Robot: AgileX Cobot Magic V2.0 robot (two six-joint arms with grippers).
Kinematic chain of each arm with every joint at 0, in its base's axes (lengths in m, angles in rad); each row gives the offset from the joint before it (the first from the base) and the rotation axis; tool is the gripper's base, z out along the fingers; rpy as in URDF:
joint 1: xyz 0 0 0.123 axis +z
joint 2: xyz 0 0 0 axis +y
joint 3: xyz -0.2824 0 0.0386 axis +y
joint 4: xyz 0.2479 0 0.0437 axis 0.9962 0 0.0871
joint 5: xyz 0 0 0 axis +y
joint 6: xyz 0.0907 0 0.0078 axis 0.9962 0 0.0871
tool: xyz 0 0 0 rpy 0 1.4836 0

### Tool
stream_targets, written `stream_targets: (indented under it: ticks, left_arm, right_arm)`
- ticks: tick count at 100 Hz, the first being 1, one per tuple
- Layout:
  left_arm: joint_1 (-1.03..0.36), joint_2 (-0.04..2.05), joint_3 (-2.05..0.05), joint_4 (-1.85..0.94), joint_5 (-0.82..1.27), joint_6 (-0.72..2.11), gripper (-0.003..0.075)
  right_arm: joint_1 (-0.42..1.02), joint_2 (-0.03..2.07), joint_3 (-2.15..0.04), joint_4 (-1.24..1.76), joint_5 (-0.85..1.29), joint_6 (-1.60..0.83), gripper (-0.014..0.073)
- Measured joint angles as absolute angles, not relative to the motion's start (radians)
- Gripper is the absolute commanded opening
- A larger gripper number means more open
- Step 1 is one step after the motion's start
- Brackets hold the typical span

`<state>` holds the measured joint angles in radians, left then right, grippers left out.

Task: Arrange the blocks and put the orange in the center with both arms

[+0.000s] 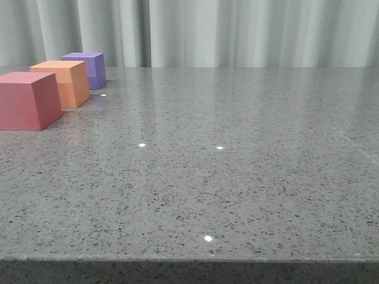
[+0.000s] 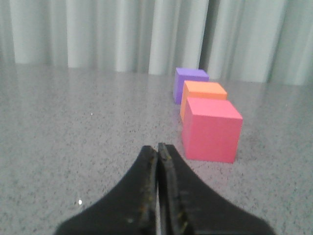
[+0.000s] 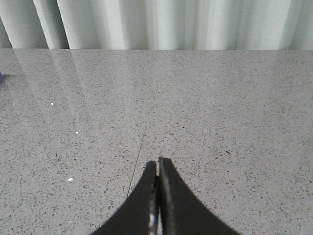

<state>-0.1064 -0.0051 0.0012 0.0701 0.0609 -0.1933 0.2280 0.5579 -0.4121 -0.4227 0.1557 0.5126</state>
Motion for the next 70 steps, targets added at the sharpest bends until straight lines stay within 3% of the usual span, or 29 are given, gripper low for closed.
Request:
stream_targets:
  ticks: [70]
  left_arm:
    - [-0.106, -0.005, 0.001, 0.075, 0.024, -0.192, -0.0019]
  right_arm:
    - [0.228, 0.558, -0.412, -0.423, 0.156, 0.513, -0.0067]
